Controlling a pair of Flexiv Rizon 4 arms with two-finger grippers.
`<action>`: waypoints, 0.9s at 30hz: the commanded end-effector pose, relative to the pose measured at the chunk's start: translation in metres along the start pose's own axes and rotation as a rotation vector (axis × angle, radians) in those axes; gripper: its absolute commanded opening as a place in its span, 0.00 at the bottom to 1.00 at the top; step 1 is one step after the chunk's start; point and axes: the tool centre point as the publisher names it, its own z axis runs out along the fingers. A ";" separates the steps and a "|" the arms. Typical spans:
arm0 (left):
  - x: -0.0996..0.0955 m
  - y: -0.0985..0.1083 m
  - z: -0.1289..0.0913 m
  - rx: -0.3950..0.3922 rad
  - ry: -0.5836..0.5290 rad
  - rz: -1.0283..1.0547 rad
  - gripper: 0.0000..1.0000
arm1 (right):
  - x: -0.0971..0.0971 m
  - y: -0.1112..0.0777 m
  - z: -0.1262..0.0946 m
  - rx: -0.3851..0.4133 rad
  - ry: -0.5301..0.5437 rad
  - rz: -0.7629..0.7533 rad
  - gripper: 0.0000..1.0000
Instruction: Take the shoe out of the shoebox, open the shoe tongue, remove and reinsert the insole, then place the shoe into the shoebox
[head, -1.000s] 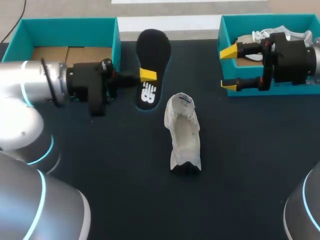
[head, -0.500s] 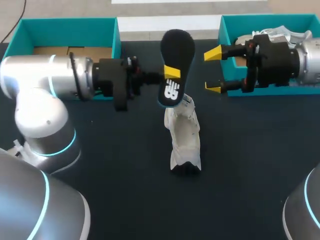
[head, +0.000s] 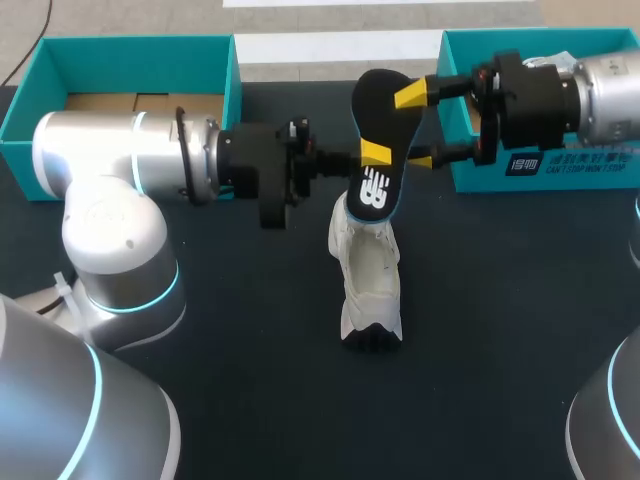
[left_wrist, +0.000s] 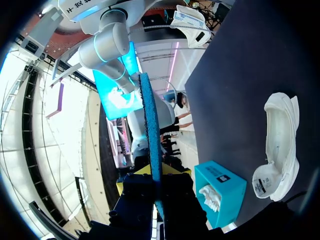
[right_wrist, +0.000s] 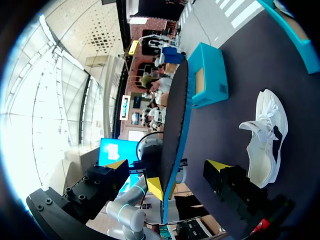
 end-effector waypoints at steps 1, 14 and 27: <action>0.001 -0.012 0.000 -0.015 -0.006 0.001 0.00 | 0.002 0.013 0.008 0.010 -0.007 0.000 1.00; 0.000 -0.010 -0.001 -0.051 -0.006 0.016 0.00 | -0.004 -0.007 0.010 0.028 0.001 0.051 0.44; 0.000 -0.014 0.000 -0.050 -0.033 0.007 0.00 | -0.001 -0.007 0.011 0.020 0.029 0.060 0.20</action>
